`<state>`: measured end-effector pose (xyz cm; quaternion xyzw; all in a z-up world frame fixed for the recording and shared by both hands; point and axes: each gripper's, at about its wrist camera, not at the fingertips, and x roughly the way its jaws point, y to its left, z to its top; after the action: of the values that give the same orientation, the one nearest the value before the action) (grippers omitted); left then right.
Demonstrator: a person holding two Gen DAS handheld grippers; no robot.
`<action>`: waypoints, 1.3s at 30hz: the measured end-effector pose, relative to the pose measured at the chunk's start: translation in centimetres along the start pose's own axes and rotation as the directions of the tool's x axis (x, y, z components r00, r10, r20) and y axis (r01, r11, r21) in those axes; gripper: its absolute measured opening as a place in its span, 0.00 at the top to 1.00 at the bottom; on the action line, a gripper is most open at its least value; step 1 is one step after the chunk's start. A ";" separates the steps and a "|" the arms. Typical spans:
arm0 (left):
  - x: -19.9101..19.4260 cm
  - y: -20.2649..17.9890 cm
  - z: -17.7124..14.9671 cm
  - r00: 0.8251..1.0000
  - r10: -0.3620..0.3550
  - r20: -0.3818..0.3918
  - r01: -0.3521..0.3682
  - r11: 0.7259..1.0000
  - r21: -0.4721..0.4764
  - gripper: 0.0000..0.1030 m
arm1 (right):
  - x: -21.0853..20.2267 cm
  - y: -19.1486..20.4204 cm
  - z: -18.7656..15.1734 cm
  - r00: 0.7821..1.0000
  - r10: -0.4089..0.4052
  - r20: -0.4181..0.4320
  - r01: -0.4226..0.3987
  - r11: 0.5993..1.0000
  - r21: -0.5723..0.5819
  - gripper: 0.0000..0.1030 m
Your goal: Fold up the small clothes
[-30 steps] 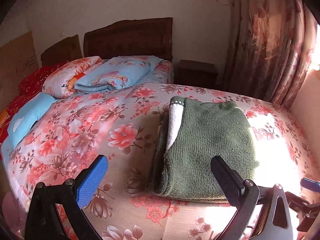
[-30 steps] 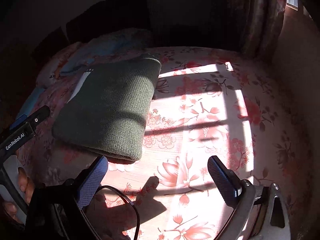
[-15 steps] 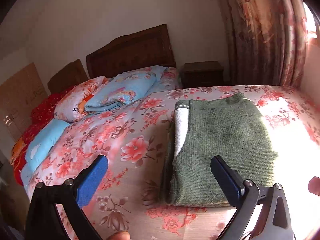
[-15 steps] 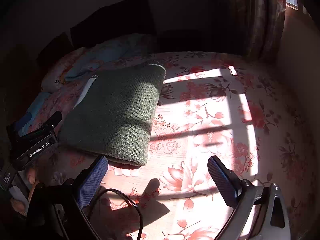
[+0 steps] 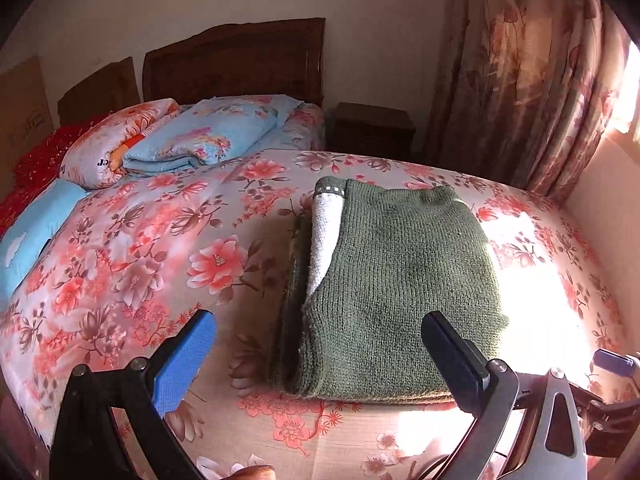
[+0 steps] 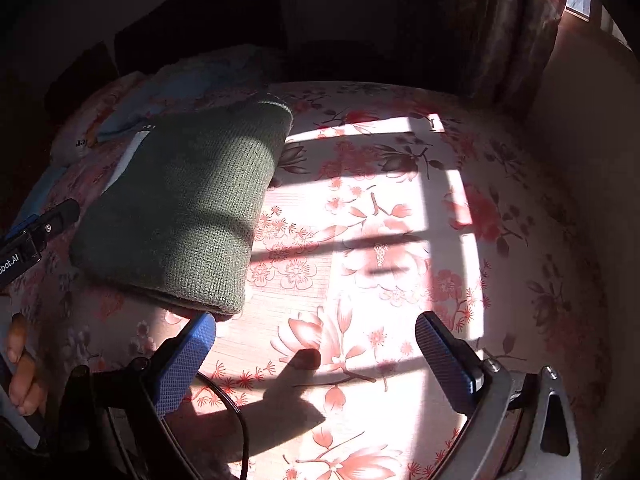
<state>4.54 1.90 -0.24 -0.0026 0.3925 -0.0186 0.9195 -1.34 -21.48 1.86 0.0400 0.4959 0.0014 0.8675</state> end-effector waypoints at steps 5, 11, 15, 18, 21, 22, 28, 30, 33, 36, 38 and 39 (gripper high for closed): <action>0.4 0.6 0.4 0.999 0.028 -0.027 -0.029 0.999 -0.031 0.00 | 0.0 0.8 0.9 1.000 -0.021 0.000 0.021 1.000 -0.016 0.01; 0.7 0.9 1.2 0.997 0.027 -0.068 -0.030 0.998 -0.053 0.00 | 0.1 3.0 3.2 1.000 -0.006 0.004 0.006 0.999 -0.041 0.01; 0.2 0.8 1.6 0.996 0.019 -0.090 -0.021 1.000 -0.021 0.00 | -0.1 4.8 4.6 1.000 -0.004 0.017 0.005 0.999 -0.054 0.01; -0.7 1.0 1.9 0.998 0.016 -0.063 -0.017 1.000 -0.016 0.00 | -0.3 6.3 5.4 0.999 0.023 0.029 -0.022 0.998 -0.063 0.01; -1.3 1.2 2.1 0.998 0.059 -0.037 -0.059 0.998 -0.010 0.00 | 0.1 7.4 5.6 0.999 0.027 0.033 -0.025 0.998 -0.054 0.01; -1.3 1.4 2.2 0.998 0.056 -0.036 -0.057 0.998 -0.012 0.00 | 0.3 7.5 5.7 0.999 0.034 0.034 -0.033 0.999 -0.043 0.01; 0.0 2.5 1.9 0.996 0.026 -0.081 -0.030 0.999 -0.044 0.00 | 0.7 7.0 5.3 0.999 0.017 0.033 -0.017 1.000 -0.013 0.01; 0.3 2.8 1.7 0.996 0.026 -0.081 -0.030 0.998 -0.047 0.00 | 0.7 6.9 5.3 0.999 0.016 0.034 -0.015 1.000 -0.014 0.01; 0.1 3.1 1.5 0.999 0.028 -0.040 -0.030 0.998 -0.063 0.00 | 0.7 6.7 5.3 0.999 0.020 0.033 -0.019 1.000 -0.019 0.01; -0.2 3.0 1.7 0.999 0.040 -0.015 -0.041 0.998 -0.038 0.00 | 0.8 6.8 5.3 0.999 0.027 0.033 -0.026 0.999 -0.021 0.01; -0.1 2.8 1.9 0.999 0.052 -0.016 -0.052 0.998 -0.017 0.00 | 0.8 6.9 5.3 0.999 0.035 0.034 -0.034 0.999 -0.025 0.01; 0.1 2.8 1.9 0.998 0.051 -0.023 -0.051 0.999 -0.008 0.00 | 0.8 6.9 5.4 0.999 0.038 0.034 -0.037 0.999 -0.025 0.01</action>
<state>6.07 4.66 0.97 0.0035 0.4030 0.0065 0.9152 3.95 -14.96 4.34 0.0385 0.4799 0.0229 0.8762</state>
